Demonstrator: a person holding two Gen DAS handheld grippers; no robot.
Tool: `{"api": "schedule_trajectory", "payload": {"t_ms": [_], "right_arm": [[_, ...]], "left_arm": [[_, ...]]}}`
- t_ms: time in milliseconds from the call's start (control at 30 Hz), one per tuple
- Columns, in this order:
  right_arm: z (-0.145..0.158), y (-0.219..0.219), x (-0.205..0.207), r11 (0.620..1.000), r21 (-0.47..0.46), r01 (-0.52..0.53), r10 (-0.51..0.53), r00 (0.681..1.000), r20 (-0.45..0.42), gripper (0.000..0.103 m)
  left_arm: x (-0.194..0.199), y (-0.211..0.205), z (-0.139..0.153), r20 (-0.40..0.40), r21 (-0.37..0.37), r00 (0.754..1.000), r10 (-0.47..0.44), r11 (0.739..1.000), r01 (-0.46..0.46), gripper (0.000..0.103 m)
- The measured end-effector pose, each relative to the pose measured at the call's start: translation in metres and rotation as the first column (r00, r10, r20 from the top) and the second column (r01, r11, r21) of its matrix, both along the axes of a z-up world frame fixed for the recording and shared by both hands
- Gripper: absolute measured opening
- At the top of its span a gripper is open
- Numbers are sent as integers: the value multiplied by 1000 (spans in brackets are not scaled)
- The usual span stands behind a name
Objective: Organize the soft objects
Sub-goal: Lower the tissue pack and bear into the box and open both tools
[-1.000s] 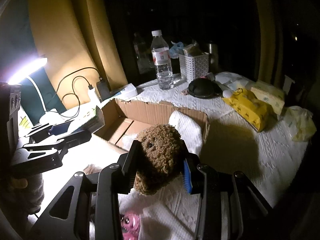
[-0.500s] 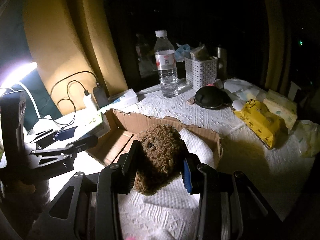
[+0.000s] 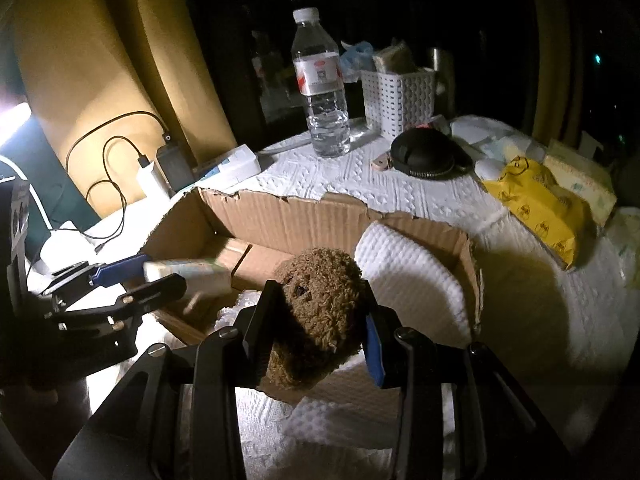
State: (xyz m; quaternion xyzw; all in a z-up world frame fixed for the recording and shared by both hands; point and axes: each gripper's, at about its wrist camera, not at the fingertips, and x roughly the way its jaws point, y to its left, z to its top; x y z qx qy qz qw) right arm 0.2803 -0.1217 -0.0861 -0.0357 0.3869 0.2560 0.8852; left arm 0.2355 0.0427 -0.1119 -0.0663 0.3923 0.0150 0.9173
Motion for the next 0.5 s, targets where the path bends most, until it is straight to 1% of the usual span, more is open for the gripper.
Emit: {"api": "schedule_trajectory", "payload": {"t_ms": [133,233,300,367,467,500], "right_arm": [[-9,0,0,1000,-4,-4,4,999,-33,39],[-11,2,0,1000,-8,-9,9,999,-32,42],[-10,3,-1,1000,-6,-13,13,1000,-27,45],[-10,2,-1,1000,1,-15,15,1000,-27,55],[-5,0,-3,1000,-1,-8,8,1000,-18,56],[-3,-1,-4,1000,-1,-4,4,1000,-13,56]], "left_arm": [[1,-8,-1,-8,25,1000,-11,1000,11,57],[2,-13,-2,-12,36,1000,-22,999,22,58],[0,-14,-1,-14,41,1000,-18,999,19,58],[-2,-15,1,-15,49,1000,-15,999,15,58],[-5,-14,7,-2,43,1000,-10,999,10,58],[-6,-14,10,5,41,1000,-10,999,10,61]]}}
